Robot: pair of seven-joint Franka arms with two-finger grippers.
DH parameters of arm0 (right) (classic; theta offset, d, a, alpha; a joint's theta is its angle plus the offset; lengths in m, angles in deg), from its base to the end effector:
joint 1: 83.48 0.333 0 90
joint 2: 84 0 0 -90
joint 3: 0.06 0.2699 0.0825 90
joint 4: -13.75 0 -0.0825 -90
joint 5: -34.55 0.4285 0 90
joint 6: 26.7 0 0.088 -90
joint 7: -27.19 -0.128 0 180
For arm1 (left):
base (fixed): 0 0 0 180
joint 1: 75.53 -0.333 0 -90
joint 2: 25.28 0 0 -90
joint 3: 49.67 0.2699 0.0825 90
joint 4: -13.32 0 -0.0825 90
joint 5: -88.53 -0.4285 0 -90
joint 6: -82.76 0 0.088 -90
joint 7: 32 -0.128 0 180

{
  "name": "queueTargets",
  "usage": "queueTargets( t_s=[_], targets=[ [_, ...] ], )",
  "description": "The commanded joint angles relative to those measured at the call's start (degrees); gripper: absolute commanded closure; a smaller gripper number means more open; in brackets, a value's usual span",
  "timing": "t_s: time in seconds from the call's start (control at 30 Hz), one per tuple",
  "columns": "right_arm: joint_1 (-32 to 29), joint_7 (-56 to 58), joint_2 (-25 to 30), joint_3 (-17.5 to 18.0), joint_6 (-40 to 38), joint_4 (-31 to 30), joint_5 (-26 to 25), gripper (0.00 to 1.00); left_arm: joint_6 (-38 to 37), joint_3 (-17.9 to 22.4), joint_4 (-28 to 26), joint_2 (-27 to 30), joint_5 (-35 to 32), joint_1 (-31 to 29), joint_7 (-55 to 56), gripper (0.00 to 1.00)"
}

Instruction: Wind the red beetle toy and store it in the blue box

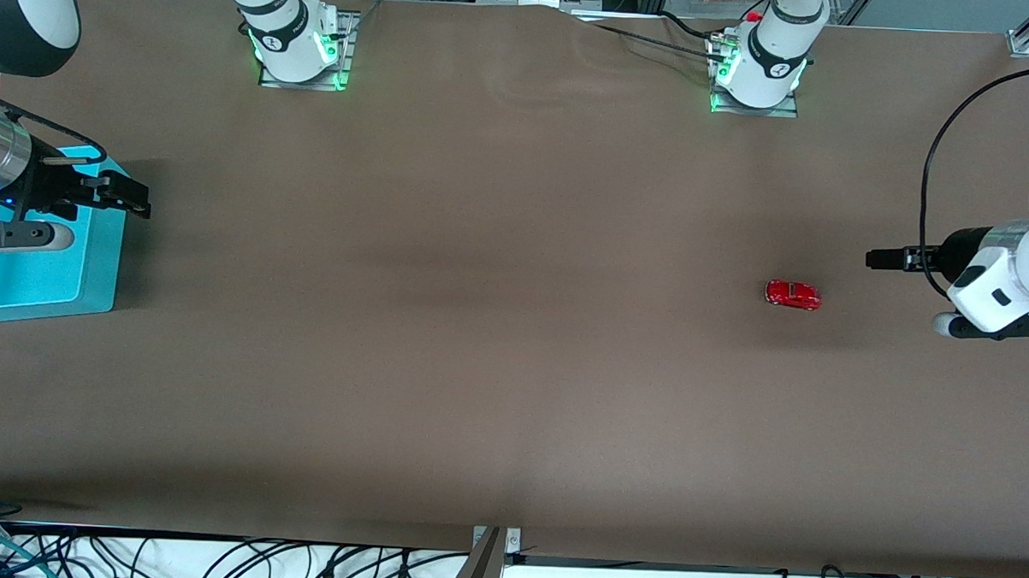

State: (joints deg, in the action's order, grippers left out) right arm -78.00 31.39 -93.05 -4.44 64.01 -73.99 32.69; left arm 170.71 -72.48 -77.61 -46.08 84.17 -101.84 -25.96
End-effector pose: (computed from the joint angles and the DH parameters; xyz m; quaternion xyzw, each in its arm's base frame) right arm 0.6330 0.0104 0.4816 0.9972 0.0474 -0.0534 0.0208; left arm 0.6275 0.0639 0.3369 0.9781 0.0738 -0.1925 0.0282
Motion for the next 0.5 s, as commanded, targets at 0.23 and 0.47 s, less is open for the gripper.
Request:
queueTargets(
  t_s=[0.23, 0.47],
  targets=[
    [0.06, -0.59, -0.54, 0.07, -0.45, 1.35, 0.71, 0.0, 0.82, -0.84, -1.97, 1.11, -0.57, -0.76, 1.16, 0.0],
    [0.06, -0.68, -0.54, 0.07, -0.45, 1.35, 0.71, 0.0, 2.39, -0.66, -3.9, -0.29, -0.48, -0.85, 13.79, 0.0]
  ],
)
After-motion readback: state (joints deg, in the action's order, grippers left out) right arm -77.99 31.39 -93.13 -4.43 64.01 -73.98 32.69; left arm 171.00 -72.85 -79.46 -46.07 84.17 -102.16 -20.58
